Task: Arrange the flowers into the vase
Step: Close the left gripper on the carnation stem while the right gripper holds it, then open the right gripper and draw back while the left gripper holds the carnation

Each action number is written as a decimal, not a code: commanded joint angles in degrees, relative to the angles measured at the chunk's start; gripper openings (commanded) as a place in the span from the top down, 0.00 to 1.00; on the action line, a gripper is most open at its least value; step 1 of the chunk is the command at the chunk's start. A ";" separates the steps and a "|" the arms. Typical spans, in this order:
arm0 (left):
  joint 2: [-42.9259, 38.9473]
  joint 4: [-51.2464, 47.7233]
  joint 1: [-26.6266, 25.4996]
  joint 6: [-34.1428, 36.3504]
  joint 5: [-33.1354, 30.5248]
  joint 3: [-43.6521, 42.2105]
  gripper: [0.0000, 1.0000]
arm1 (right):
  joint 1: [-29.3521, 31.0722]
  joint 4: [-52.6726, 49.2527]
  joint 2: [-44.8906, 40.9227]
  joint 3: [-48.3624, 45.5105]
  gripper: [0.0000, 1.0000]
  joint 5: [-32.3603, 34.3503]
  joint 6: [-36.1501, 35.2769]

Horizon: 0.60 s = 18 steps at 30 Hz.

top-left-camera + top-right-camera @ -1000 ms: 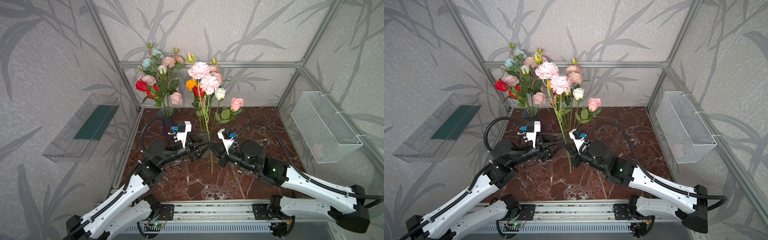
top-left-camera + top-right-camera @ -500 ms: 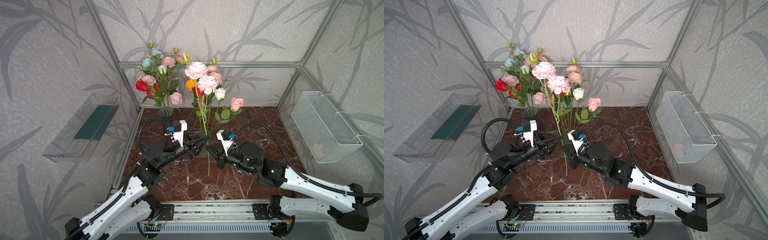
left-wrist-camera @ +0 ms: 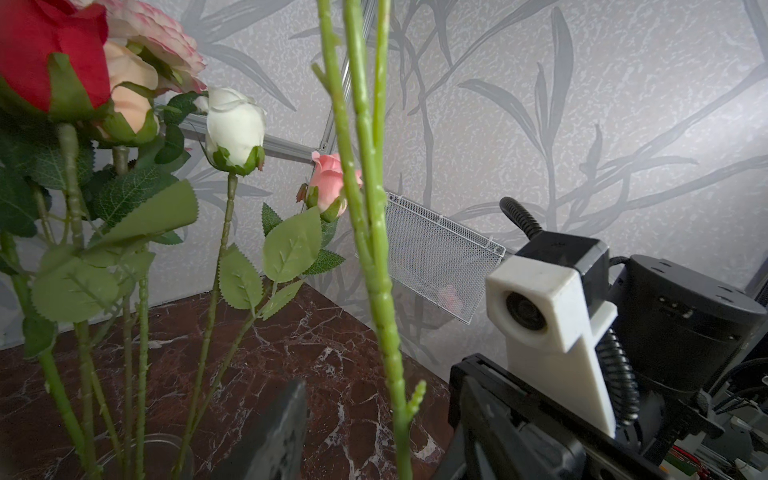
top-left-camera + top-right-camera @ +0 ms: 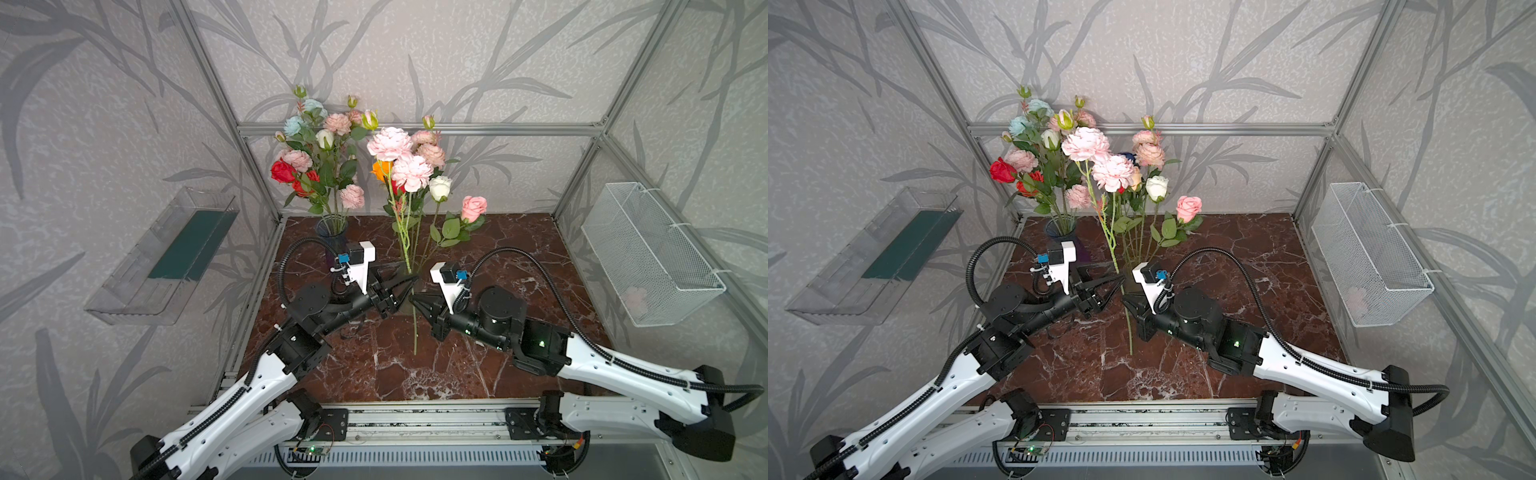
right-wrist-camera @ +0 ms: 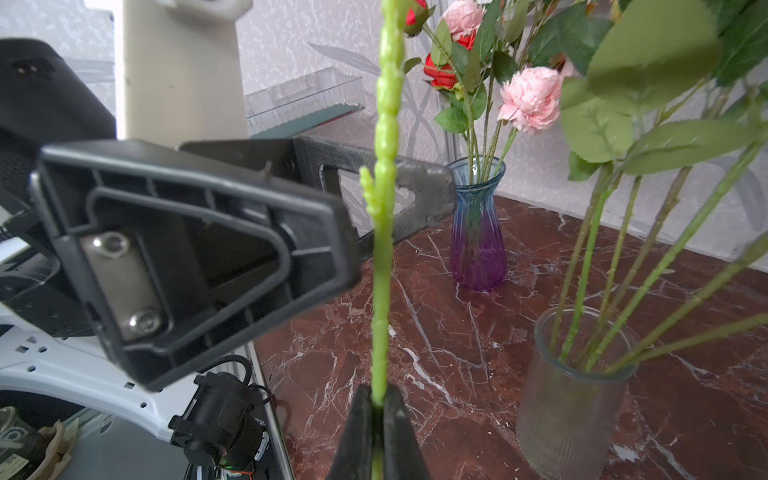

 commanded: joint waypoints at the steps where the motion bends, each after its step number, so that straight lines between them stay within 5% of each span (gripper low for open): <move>1: -0.44 -0.13 0.20 0.74 1.36 0.95 0.45 | 0.84 2.81 0.75 0.84 1.00 -1.88 0.31; 9: -1.21 -0.16 0.28 1.90 -1.04 0.30 0.74 | 1.18 2.45 1.51 0.99 1.00 -3.18 0.23; 13: -1.61 0.26 0.24 2.32 -1.95 -0.17 0.99 | 1.24 2.90 0.80 0.34 1.00 -3.74 0.80; 15: -1.76 0.79 0.32 2.18 -2.19 -0.44 1.00 | 1.20 2.79 0.51 0.03 0.94 -3.74 0.92; 18: -2.12 2.44 0.27 1.97 -2.97 -1.13 1.00 | 1.21 2.49 -0.45 -0.72 0.71 -3.04 0.75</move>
